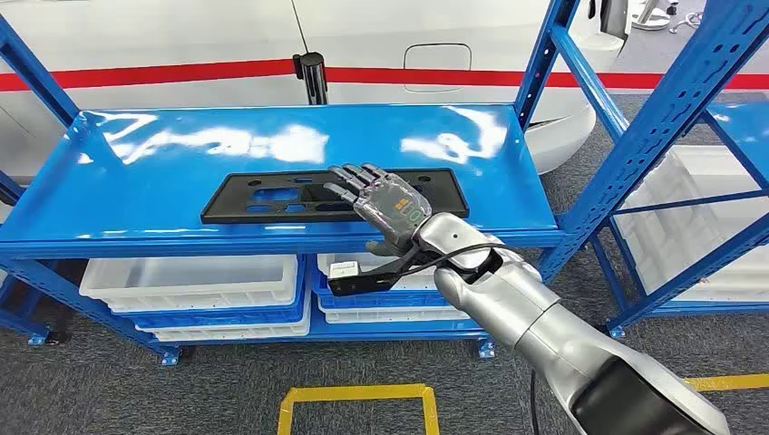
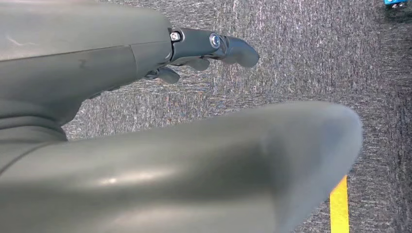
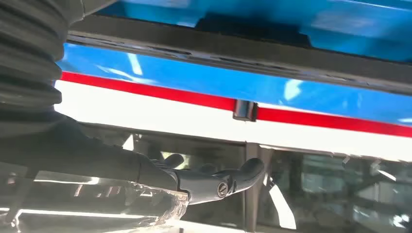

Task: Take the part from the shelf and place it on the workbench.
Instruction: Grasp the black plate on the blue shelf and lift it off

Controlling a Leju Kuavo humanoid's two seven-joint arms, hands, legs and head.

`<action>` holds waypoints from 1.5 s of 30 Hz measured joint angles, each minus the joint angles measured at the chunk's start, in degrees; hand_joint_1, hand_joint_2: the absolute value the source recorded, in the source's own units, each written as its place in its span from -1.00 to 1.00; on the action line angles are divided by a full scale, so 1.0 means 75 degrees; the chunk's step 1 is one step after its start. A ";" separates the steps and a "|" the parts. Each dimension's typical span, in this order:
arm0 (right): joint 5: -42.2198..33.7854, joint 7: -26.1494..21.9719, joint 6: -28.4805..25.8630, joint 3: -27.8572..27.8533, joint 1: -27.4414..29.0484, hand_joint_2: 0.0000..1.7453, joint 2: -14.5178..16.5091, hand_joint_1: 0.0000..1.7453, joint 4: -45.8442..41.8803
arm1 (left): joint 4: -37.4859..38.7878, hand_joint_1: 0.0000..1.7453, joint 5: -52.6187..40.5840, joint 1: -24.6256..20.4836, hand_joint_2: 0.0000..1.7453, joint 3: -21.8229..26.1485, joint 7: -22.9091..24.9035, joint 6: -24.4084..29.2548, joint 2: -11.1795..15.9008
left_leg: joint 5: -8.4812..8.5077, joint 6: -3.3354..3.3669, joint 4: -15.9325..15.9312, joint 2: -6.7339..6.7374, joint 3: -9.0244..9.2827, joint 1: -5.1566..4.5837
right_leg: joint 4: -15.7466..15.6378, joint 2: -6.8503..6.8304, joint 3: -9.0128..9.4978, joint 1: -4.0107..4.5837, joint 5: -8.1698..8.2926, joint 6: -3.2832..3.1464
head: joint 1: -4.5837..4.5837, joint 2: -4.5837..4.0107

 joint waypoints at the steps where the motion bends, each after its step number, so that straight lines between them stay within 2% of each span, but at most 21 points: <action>1: -0.0010 0.0009 -0.0002 0.0001 -0.0022 1.00 0.0024 -1.00 0.0093 | 0.0000 -1.00 0.0000 0.0000 -1.00 0.0005 -0.0009 -0.0001 0.0000 | 0.0000 0.0000 0.0000 0.0000 0.0000 0.0000 | 0.0000 0.0000 0.0000 0.0000 0.0000 0.0000 | 0.0000 0.0000; 12: -0.0185 -0.0060 0.0088 0.0018 -0.0178 1.00 0.0343 -1.00 0.1523 | 0.0000 -1.00 -0.0018 -0.0008 -1.00 0.0061 -0.0033 -0.0057 0.0000 | 0.0002 0.0001 0.0001 -0.0001 -0.0001 -0.0001 | 0.0000 0.0000 0.0000 0.0000 0.0000 0.0000 | 0.0000 0.0000; 20: -0.0071 0.0662 -0.0351 0.0006 -0.0312 1.00 0.0404 -1.00 0.2215 | 0.0000 -1.00 -0.0070 -0.0029 -1.00 0.0138 -0.0198 -0.0099 0.0000 | 0.0002 0.0002 0.0002 -0.0001 0.0001 -0.0001 | 0.0000 0.0000 0.0000 0.0000 0.0001 0.0000 | 0.0001 0.0000; 21: -0.0075 0.0723 -0.0420 -0.0012 -0.0352 1.00 0.0396 -0.60 0.2290 | 0.0000 -1.00 -0.0079 -0.0030 -1.00 0.0141 -0.0253 -0.0103 0.0000 | 0.0003 0.0002 0.0002 0.0000 0.0001 -0.0001 | 0.0000 0.0000 0.0000 0.0000 0.0001 0.0000 | 0.0001 0.0000; 24: -0.0122 0.0803 -0.0643 -0.0090 -0.0451 1.00 0.0374 0.85 0.2456 | 0.0000 -1.00 -0.0094 -0.0033 -1.00 0.0149 -0.0326 -0.0106 0.0000 | 0.0003 0.0002 0.0003 0.0001 0.0002 -0.0001 | 0.0000 0.0000 0.0000 0.0000 0.0001 0.0001 | 0.0001 0.0000; 25: -0.0138 0.0815 -0.0736 -0.0132 -0.0480 1.00 0.0364 0.93 0.2492 | 0.0000 -1.00 -0.0100 -0.0034 -1.00 0.0149 -0.0325 -0.0106 0.0000 | 0.0003 0.0002 0.0003 0.0001 0.0002 -0.0001 | 0.0000 0.0000 0.0000 0.0000 0.0001 0.0001 | 0.0001 0.0000; 30: -0.0153 0.0829 -0.0879 -0.0303 -0.0657 1.00 0.0329 0.90 0.2607 | 0.0000 -1.00 -0.0125 -0.0034 -1.00 0.0152 -0.0339 -0.0124 0.0000 | 0.0003 0.0001 0.0003 0.0002 0.0001 -0.0001 | 0.0000 0.0000 0.0000 0.0000 0.0001 0.0001 | 0.0001 0.0000; 33: -0.0158 0.0828 -0.0875 -0.0396 -0.0735 1.00 0.0324 0.97 0.2624 | 0.0000 -1.00 -0.0051 -0.0034 -1.00 0.0193 -0.0517 -0.0250 0.0000 | 0.0003 0.0001 0.0003 0.0001 0.0001 -0.0001 | 0.0000 0.0000 -0.0001 0.0000 0.0001 0.0001 | 0.0001 0.0000; 36: -0.0162 0.0785 -0.0868 -0.0476 -0.0806 1.00 0.0313 1.00 0.2624 | 0.0000 -1.00 0.0085 -0.0035 -1.00 0.0297 -0.0860 -0.0321 0.0000 | 0.0004 0.0001 0.0003 0.0001 0.0001 0.0000 | 0.0000 0.0000 -0.0001 0.0000 0.0001 0.0001 | 0.0000 0.0000; 40: -0.0171 0.0565 -0.0866 -0.0619 -0.0852 1.00 0.0273 1.00 0.2624 | 0.0000 -1.00 0.0173 -0.0034 -1.00 0.0435 -0.1640 -0.0101 -0.0009 | 0.0003 0.0001 0.0003 0.0001 0.0001 -0.0001 | 0.0000 0.0000 -0.0001 0.0001 0.0001 0.0001 | 0.0001 0.0000; 42: -0.0210 0.0389 -0.0866 -0.0674 -0.0855 1.00 0.0241 1.00 0.2622 | 0.0000 -1.00 0.0169 -0.0034 0.00 0.0484 -0.1909 0.0059 -0.0014 | 0.0003 0.0001 0.0003 0.0001 0.0001 -0.0002 | 0.0000 0.0000 -0.0001 0.0001 0.0001 0.0001 | 0.0001 0.0000; 44: -0.0294 0.0194 -0.0877 -0.0743 -0.0853 1.00 0.0203 1.00 0.2603 | 0.0000 -1.00 0.0149 -0.0034 0.00 0.0512 -0.2039 0.0222 -0.0015 | 0.0003 0.0001 0.0003 0.0001 0.0002 -0.0003 | 0.0000 0.0000 -0.0001 0.0001 0.0001 0.0001 | 0.0002 0.0000; 45: -0.0345 0.0100 -0.0898 -0.0782 -0.0849 1.00 0.0176 1.00 0.2574 | 0.0000 -1.00 0.0140 -0.0033 -0.50 0.0522 -0.2069 0.0289 -0.0016 | 0.0003 0.0001 0.0004 0.0001 0.0002 -0.0003 | -0.0001 0.0000 0.0000 0.0001 0.0002 0.0001 | 0.0001 0.0000</action>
